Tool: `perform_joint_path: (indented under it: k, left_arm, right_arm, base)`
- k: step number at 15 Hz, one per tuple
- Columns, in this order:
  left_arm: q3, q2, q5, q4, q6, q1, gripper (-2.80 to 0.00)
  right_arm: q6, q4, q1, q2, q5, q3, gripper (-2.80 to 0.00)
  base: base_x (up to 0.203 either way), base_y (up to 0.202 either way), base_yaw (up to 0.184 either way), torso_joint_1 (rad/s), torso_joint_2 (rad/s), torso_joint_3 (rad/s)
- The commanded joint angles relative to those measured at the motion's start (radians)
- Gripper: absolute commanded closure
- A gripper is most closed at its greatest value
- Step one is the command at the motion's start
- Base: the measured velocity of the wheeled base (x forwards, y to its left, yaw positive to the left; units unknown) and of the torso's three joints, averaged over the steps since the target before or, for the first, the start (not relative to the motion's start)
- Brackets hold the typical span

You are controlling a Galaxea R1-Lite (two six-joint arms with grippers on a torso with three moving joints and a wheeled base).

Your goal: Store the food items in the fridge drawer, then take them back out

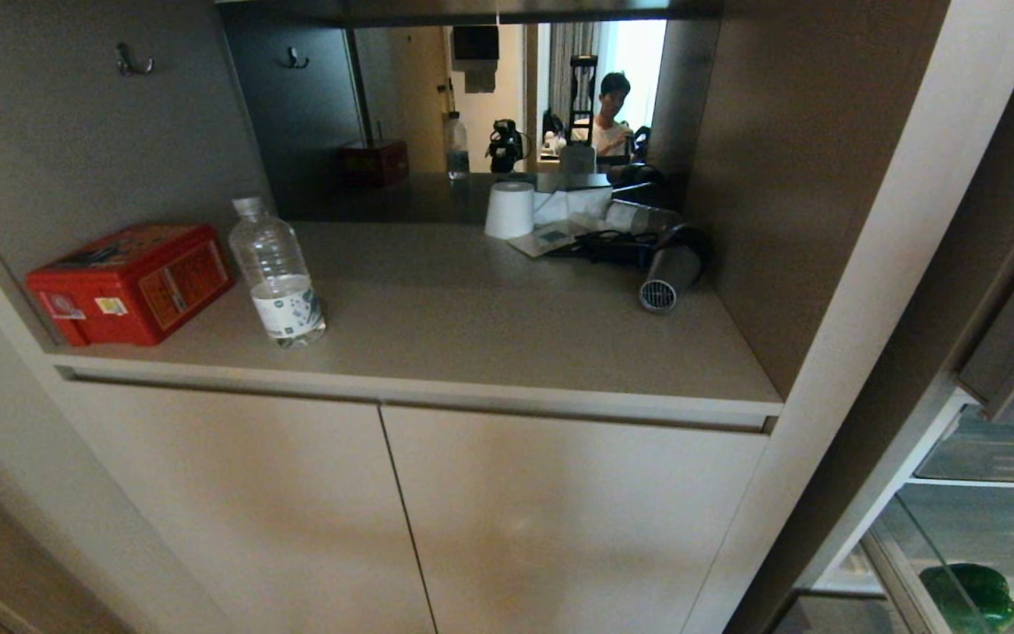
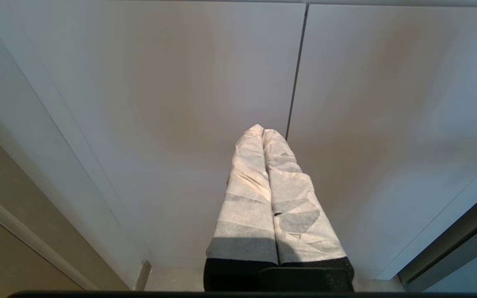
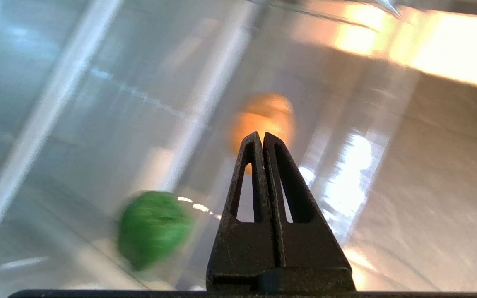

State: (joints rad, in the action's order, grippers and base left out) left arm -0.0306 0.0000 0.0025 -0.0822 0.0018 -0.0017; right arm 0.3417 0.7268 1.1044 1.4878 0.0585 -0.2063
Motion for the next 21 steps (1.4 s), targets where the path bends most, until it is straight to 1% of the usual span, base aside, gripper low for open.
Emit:
perform_joint_path:
  k: [1, 3, 7, 10, 11, 12, 14, 16, 18, 19, 21]
  left_arm:
    - [0.0, 0.0, 0.001, -0.001, 0.0, 0.0, 0.0]
    - [0.0, 0.0, 0.001, -0.001, 0.0, 0.0, 0.0]
    - [0.0, 0.001, 0.001, -0.001, 0.0, 0.0, 0.0]
    - [0.0, 0.0, 0.001, -0.001, 0.0, 0.0, 0.0]
    - [0.0, 0.0, 0.001, -0.001, 0.0, 0.0, 0.0]
    - [0.0, 0.002, 0.001, -0.001, 0.0, 0.0, 0.0]
    - [0.0, 0.0, 0.001, -0.001, 0.0, 0.0, 0.0]
    - [0.0, 0.001, 0.001, -0.001, 0.0, 0.0, 0.0]
    - [0.0, 0.0, 0.001, -0.001, 0.001, 0.0, 0.0]
    - [0.0, 0.0, 0.001, -0.001, 0.0, 0.0, 0.0]
    - [0.0, 0.0, 0.001, -0.001, 0.0, 0.0, 0.0]
  right_arm:
    - [-0.048, 0.031, 0.111, 0.064, 0.011, 0.03, 0.0]
    - [-0.076, 0.087, 0.155, 0.113, 0.021, 0.032, 0.0]
    - [-0.132, 0.103, 0.251, 0.256, 0.023, 0.03, 0.0]
    - [-0.149, 0.106, 0.265, 0.368, 0.028, 0.002, 0.0]
    - [-0.151, 0.106, 0.266, 0.402, 0.043, -0.011, 0.0]
    - [-0.158, 0.105, 0.266, 0.431, 0.079, -0.02, 0.0]
    - [-0.222, 0.099, 0.259, 0.468, 0.193, -0.027, 0.0]
    - [-0.231, 0.103, 0.198, 0.496, 0.239, -0.036, 0.0]
    - [-0.209, 0.109, 0.119, 0.545, 0.252, -0.096, 0.0]
    - [-0.183, 0.123, 0.07, 0.573, 0.256, -0.127, 0.0]
    - [-0.094, 0.182, -0.043, 0.648, 0.26, -0.194, 0.0]
  base:
    - [0.0, 0.0, 0.0, 0.0, 0.0, 0.0]
    - [0.0, 0.0, 0.0, 0.0, 0.0, 0.0]
    - [0.0, 0.0, 0.0, 0.0, 0.0, 0.0]
    - [0.0, 0.0, 0.0, 0.0, 0.0, 0.0]
    - [0.0, 0.0, 0.0, 0.0, 0.0, 0.0]
    - [0.0, 0.0, 0.0, 0.0, 0.0, 0.0]
    - [0.0, 0.0, 0.0, 0.0, 0.0, 0.0]
    - [0.0, 0.0, 0.0, 0.0, 0.0, 0.0]
    - [0.0, 0.0, 0.0, 0.0, 0.0, 0.0]
    - [0.0, 0.0, 0.0, 0.0, 0.0, 0.0]
    - [0.0, 0.0, 0.0, 0.0, 0.0, 0.0]
